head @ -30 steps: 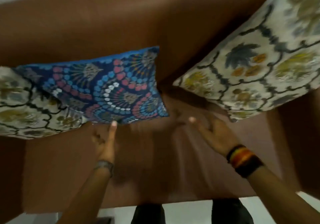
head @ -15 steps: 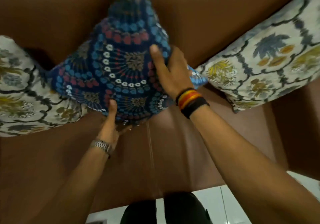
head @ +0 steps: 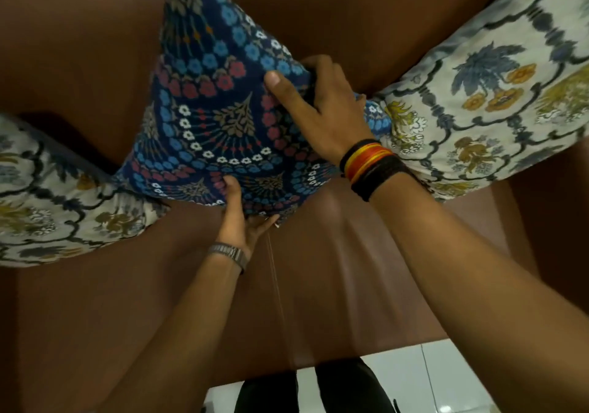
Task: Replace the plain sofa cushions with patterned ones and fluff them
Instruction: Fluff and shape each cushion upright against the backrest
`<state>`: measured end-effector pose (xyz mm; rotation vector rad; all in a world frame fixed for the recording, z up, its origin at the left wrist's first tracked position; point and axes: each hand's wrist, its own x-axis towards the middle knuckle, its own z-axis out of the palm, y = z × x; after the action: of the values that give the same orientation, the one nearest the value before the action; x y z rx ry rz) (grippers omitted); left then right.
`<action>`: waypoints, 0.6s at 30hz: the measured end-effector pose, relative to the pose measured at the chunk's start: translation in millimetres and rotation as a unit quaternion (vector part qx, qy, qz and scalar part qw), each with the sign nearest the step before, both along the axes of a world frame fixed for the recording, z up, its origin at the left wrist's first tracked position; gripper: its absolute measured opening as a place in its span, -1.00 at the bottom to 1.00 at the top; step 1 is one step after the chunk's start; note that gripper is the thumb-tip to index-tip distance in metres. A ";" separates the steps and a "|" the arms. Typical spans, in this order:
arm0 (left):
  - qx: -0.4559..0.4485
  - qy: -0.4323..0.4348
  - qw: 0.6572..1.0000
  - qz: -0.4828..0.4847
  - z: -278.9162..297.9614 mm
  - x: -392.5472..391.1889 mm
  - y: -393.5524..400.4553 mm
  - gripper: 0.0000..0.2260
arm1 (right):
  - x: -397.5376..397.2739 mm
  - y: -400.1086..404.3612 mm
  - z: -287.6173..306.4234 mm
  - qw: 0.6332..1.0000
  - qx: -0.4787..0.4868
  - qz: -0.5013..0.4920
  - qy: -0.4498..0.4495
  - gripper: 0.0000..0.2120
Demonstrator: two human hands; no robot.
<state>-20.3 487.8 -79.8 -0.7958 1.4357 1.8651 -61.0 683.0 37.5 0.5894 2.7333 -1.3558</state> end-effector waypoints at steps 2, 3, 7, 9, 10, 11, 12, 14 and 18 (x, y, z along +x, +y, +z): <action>-0.016 0.015 1.000 -0.004 -0.2 1.4 -5.4 0.20 | 4.7 0.7 -7.5 1.000 -0.001 -0.003 0.011 -0.41; -0.021 0.021 1.000 -0.009 0.0 3.3 -12.1 0.19 | 8.8 -1.3 -12.3 1.000 0.001 -0.008 0.025 -0.41; -0.044 0.019 0.999 -0.014 1.7 19.0 -63.5 0.02 | 42.8 -12.6 -31.7 0.994 0.028 -0.077 0.072 -0.38; -0.086 0.006 0.996 0.005 4.8 32.6 -102.7 -0.04 | 75.0 -26.3 -40.7 0.984 0.039 -0.149 0.084 -0.43; -0.113 0.008 0.993 0.025 8.4 39.6 -130.7 -0.12 | 93.0 -41.7 -43.6 0.978 0.030 -0.178 0.104 -0.48; -0.140 0.011 0.989 0.046 13.6 45.0 -162.1 -0.17 | 109.0 -63.4 -44.9 0.973 0.007 -0.199 0.114 -0.54; -0.168 0.004 0.984 0.060 15.3 50.7 -186.5 -0.15 | 125.3 -82.3 -48.3 0.971 -0.022 -0.216 0.099 -0.59; -0.236 -0.007 0.968 0.080 17.1 55.0 -234.1 -0.11 | 145.6 -125.3 -58.3 0.972 -0.103 -0.211 0.021 -0.67; -0.349 0.060 0.932 0.079 31.2 3.6 -345.2 -0.17 | 103.8 -246.6 -71.9 0.961 -0.238 -0.078 -0.116 -0.61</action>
<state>-16.7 142.6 -48.6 -1.1646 2.2185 1.5168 42.8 436.4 -34.5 0.8659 2.1054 -1.7663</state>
